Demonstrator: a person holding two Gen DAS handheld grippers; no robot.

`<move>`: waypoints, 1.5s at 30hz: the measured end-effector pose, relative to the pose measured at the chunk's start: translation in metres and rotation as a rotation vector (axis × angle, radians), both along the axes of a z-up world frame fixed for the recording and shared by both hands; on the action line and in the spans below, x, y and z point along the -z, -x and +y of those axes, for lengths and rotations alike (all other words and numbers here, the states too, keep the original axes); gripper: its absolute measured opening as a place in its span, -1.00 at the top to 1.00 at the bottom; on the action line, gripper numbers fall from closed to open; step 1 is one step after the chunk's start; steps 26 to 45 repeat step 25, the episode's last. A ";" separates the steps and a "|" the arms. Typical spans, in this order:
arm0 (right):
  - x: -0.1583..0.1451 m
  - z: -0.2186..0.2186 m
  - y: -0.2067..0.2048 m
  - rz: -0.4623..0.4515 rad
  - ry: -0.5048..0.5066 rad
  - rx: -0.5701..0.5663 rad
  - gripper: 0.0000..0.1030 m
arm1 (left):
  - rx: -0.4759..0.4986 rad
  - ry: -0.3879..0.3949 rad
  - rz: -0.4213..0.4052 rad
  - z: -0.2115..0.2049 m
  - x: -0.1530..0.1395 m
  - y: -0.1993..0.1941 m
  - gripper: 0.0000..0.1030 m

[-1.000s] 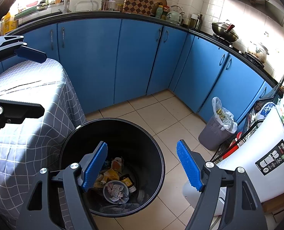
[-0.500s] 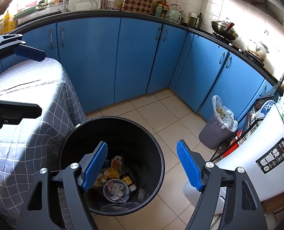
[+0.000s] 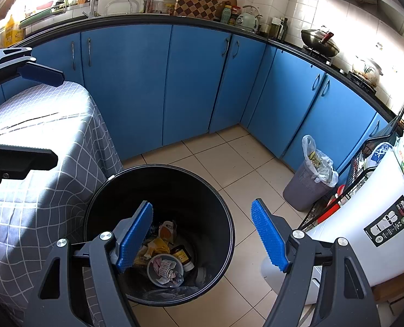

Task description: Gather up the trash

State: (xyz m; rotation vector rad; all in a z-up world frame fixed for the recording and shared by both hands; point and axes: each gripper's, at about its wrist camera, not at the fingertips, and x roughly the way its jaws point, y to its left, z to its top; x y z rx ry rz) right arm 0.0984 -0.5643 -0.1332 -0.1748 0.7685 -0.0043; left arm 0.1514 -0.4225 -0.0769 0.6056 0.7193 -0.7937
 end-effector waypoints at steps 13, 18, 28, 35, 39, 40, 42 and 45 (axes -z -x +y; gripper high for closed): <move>0.000 -0.001 0.002 0.000 0.006 0.000 -0.42 | 0.012 -0.003 -0.033 0.001 -0.002 0.005 -0.93; 0.000 0.000 0.002 0.000 0.008 0.000 -0.42 | 0.002 -0.004 -0.017 0.001 -0.002 0.002 -0.93; -0.001 0.000 0.002 0.000 0.007 0.000 -0.42 | 0.001 -0.005 -0.013 0.003 -0.002 0.000 -0.93; -0.001 0.000 0.002 0.000 0.007 0.000 -0.42 | 0.001 -0.005 -0.013 0.003 -0.002 0.000 -0.93; -0.001 0.000 0.002 0.000 0.007 0.000 -0.42 | 0.001 -0.005 -0.013 0.003 -0.002 0.000 -0.93; -0.001 0.000 0.002 0.000 0.007 0.000 -0.42 | 0.001 -0.005 -0.013 0.003 -0.002 0.000 -0.93; -0.001 0.000 0.002 0.000 0.007 0.000 -0.42 | 0.001 -0.005 -0.013 0.003 -0.002 0.000 -0.93; -0.001 0.000 0.002 0.000 0.007 0.000 -0.42 | 0.001 -0.005 -0.013 0.003 -0.002 0.000 -0.93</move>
